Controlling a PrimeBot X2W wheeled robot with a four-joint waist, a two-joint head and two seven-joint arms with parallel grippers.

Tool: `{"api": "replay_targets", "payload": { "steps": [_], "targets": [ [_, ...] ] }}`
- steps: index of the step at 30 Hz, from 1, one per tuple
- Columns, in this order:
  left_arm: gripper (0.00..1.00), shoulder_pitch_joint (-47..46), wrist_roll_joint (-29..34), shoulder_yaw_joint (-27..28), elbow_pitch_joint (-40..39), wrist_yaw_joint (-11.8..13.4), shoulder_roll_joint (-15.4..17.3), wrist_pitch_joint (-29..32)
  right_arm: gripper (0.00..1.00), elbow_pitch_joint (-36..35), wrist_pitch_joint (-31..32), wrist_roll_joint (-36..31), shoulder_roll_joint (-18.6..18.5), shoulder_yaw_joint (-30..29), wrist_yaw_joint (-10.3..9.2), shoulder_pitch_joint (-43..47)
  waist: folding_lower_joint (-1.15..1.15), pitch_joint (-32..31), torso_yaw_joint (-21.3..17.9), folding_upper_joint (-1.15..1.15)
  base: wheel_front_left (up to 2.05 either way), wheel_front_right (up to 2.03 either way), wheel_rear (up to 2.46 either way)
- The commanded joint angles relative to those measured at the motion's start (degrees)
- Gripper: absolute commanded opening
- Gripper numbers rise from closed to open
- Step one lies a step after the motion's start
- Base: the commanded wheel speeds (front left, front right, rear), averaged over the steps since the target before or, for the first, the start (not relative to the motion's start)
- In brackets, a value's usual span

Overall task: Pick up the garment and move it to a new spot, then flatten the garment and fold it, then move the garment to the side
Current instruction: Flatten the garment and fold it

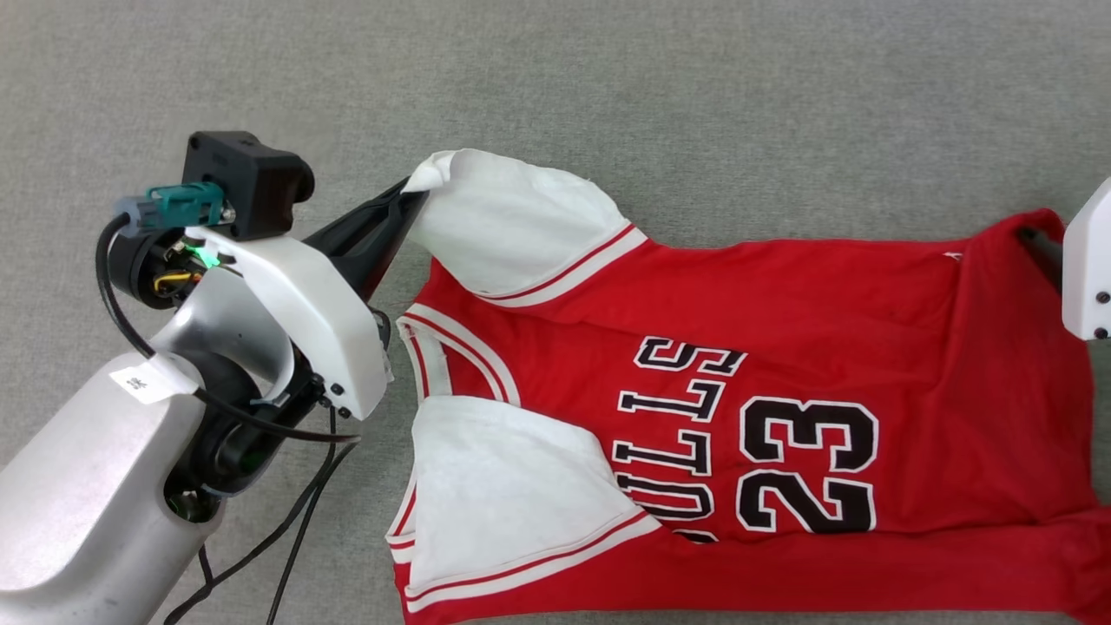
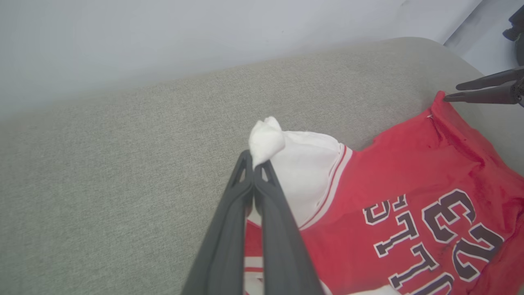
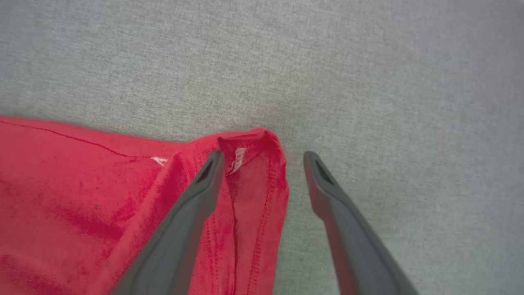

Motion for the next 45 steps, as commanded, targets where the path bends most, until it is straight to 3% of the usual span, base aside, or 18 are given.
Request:
{"api": "replay_targets", "payload": {
  "steps": [1,13,14,15,16,26,38,45],
  "targets": [
    [0.0,0.2,0.2,0.0,-0.2,-0.2,-0.1,-0.4,1.0,1.3,0.3,-0.9,-0.6,0.4,-0.05,-0.5,0.0,0.5,0.6,0.0,0.0,0.0,0.0],
    [0.0,-0.1,-0.1,-0.5,0.8,-0.6,-0.9,-1.1,1.0,9.1,-3.6,-1.2,-1.4,2.4,-0.05,0.2,0.0,2.6,1.5,0.0,0.0,0.0,0.0],
    [0.0,-0.1,-0.2,-0.5,1.0,-0.6,-0.9,-1.2,0.64,9.7,-3.9,-1.0,-1.4,2.8,-0.04,0.1,0.0,2.7,1.5,0.0,0.0,0.0,0.0],
    [0.0,-0.1,-0.1,-0.5,1.3,-0.6,-0.8,-1.2,0.17,10.1,-4.2,-0.8,-1.4,3.1,-0.05,0.0,0.0,2.7,1.5,0.0,0.0,0.0,0.0],
    [0.0,-0.2,0.0,-0.5,1.6,-0.6,-0.8,-1.3,0.0,10.4,-5.0,-0.8,-1.5,3.2,-0.05,-0.2,0.0,2.7,1.4,0.0,0.0,0.0,0.0],
    [0.0,1.5,-0.5,1.0,7.3,-0.2,-1.0,-4.7,0.0,12.3,-17.8,2.8,-1.3,0.8,-0.07,-1.8,0.0,-2.0,-0.4,0.0,0.0,0.0,0.0],
    [0.0,5.4,-1.4,1.5,8.6,0.4,-0.7,-7.4,0.0,9.4,-27.3,11.5,-1.9,-0.9,-0.07,6.2,0.0,-7.8,-1.0,0.0,0.0,0.0,0.0],
    [0.0,12.5,-2.9,1.3,3.7,2.4,0.6,-8.0,0.0,4.5,-29.6,17.3,-4.5,-0.2,-0.06,16.6,0.0,-11.4,0.1,0.0,0.0,0.0,0.0]
  ]
}}
